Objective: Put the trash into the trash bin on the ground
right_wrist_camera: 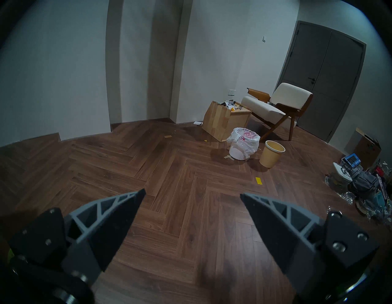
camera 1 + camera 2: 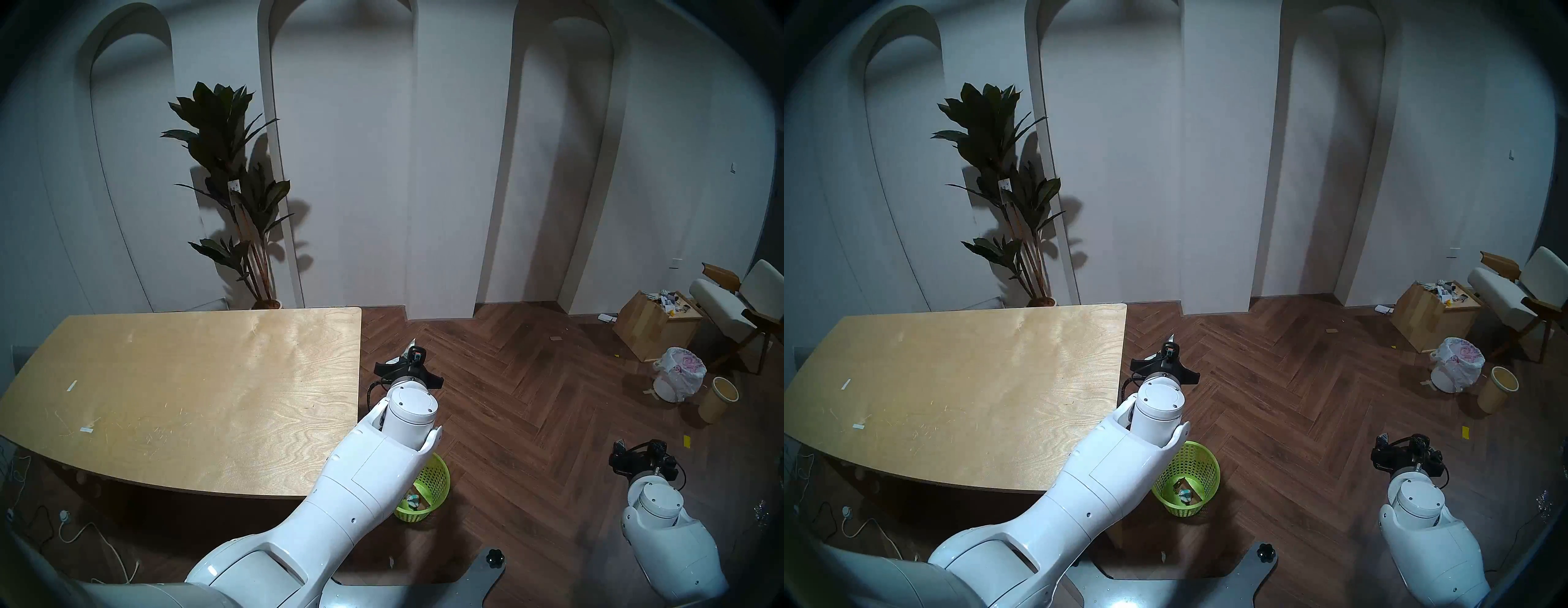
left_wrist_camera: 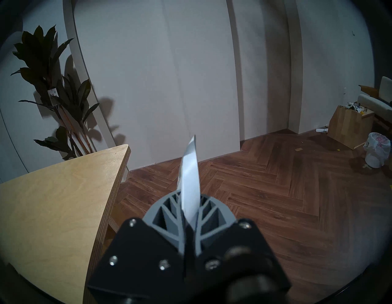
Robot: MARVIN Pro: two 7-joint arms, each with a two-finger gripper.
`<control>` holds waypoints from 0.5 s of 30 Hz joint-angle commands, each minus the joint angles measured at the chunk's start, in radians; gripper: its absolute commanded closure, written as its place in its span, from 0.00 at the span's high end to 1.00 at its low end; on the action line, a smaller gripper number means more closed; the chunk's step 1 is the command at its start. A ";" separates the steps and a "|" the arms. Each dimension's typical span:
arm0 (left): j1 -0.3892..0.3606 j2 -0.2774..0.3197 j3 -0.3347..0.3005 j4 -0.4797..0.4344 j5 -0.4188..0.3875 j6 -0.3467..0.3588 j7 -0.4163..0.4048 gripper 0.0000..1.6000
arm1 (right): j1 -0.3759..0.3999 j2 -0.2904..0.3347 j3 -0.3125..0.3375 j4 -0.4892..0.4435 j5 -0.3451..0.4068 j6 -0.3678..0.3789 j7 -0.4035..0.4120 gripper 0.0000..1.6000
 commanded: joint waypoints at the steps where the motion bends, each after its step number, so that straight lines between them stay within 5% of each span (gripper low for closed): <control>1: -0.041 -0.021 -0.001 0.011 0.006 -0.036 0.000 0.00 | 0.003 0.002 0.010 -0.010 -0.003 -0.011 -0.006 1.00; 15: -0.054 -0.042 0.000 0.061 0.007 -0.067 -0.008 0.00 | 0.004 0.001 0.010 -0.010 -0.004 -0.011 -0.006 1.00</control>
